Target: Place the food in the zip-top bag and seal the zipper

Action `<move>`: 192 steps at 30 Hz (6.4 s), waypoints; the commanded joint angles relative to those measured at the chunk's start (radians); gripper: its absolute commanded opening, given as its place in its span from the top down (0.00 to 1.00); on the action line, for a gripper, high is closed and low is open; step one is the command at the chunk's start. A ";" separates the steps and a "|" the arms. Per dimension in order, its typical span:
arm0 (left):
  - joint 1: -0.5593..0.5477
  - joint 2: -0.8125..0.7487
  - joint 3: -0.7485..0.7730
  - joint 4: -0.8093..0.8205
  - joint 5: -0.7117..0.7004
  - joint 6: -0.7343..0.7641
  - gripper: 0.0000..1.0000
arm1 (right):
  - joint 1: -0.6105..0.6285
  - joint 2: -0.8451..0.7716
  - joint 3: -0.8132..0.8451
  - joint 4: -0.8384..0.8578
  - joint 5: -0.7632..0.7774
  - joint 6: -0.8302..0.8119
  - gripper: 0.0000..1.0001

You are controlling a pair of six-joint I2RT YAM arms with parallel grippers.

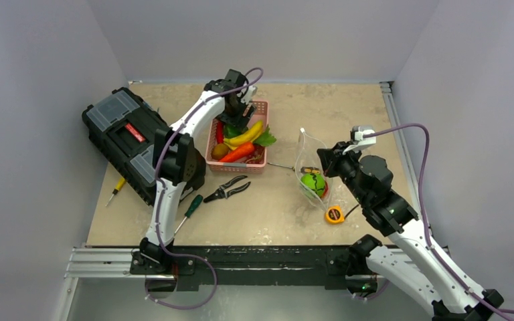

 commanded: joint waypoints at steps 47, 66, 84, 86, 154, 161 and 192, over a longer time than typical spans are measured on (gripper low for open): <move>-0.013 -0.358 -0.141 0.005 0.027 -0.102 0.62 | 0.003 0.002 0.006 0.049 -0.019 -0.011 1.00; -0.089 -1.077 -0.875 0.666 0.814 -0.620 0.66 | 0.003 0.021 0.015 0.050 -0.040 -0.017 1.00; -0.418 -0.878 -1.019 1.475 0.625 -1.077 0.70 | 0.003 0.027 0.083 0.070 -0.105 0.055 1.00; -0.421 -0.859 -1.039 1.477 0.586 -1.095 0.72 | 0.003 0.024 0.086 0.071 -0.106 0.064 1.00; -0.463 -1.056 -1.018 0.540 0.263 -0.722 0.18 | 0.003 0.052 0.032 0.099 -0.119 0.071 1.00; -0.464 -0.976 -1.005 0.614 0.382 -0.753 0.49 | 0.003 0.034 0.031 0.086 -0.111 0.072 1.00; -0.428 -0.878 -1.107 1.173 0.643 -1.233 1.00 | 0.005 0.639 0.564 -0.332 -0.045 -0.069 1.00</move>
